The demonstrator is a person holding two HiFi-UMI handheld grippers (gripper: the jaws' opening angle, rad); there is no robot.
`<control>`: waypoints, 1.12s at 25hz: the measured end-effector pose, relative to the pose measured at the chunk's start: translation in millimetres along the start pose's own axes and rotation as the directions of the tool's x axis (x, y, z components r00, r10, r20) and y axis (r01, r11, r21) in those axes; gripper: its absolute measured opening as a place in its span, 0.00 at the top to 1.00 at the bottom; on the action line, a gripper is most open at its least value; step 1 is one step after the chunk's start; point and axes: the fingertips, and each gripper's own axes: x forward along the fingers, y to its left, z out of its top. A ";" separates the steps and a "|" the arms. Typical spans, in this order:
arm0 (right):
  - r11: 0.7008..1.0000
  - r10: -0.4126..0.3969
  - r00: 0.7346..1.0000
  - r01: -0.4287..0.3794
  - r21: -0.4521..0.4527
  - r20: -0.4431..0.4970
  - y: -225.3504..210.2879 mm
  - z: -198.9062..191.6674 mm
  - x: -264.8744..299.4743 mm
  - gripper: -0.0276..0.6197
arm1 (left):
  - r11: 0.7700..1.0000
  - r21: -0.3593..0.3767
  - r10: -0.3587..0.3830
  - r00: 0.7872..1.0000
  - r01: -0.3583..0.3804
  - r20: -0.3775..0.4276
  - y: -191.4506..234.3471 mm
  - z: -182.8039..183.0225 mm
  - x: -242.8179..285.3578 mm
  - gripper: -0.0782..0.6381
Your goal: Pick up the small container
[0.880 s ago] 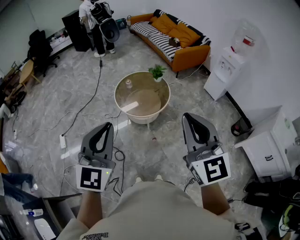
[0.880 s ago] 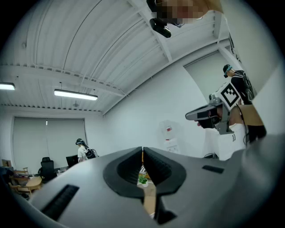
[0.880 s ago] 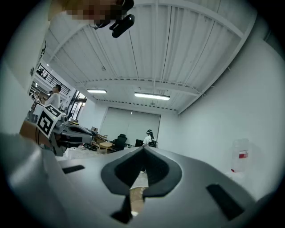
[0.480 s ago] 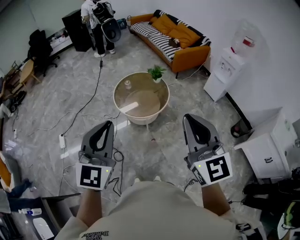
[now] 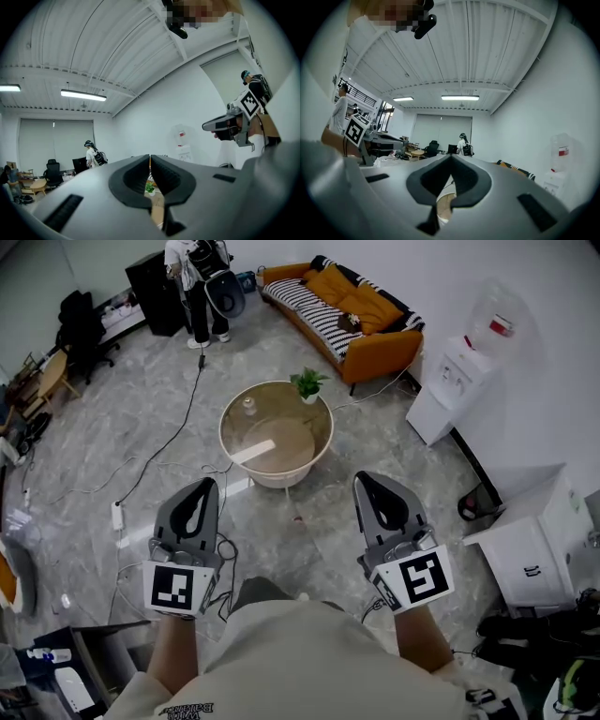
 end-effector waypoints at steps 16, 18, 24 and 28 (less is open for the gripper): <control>0.999 0.046 0.997 -0.045 0.004 -0.054 -17.1 -56.6 83.0 0.96 | 0.991 -0.058 0.119 0.993 -0.120 -0.024 56.1 -55.2 58.6 0.87; 0.999 0.044 0.997 -0.045 -0.002 -0.070 -22.8 -63.8 101.7 0.96 | 0.992 -0.060 0.112 0.993 -0.113 -0.032 67.3 -63.7 75.5 0.87; 1.000 0.028 0.993 -0.028 0.008 -0.113 -46.3 -83.5 174.3 0.96 | 0.991 -0.091 0.089 0.994 -0.095 -0.065 113.5 -89.9 139.5 0.87; 1.000 0.019 0.989 -0.020 -0.003 -0.144 -58.9 -90.0 232.8 0.96 | 0.991 -0.112 0.059 0.996 -0.067 -0.072 153.1 -102.1 183.7 0.87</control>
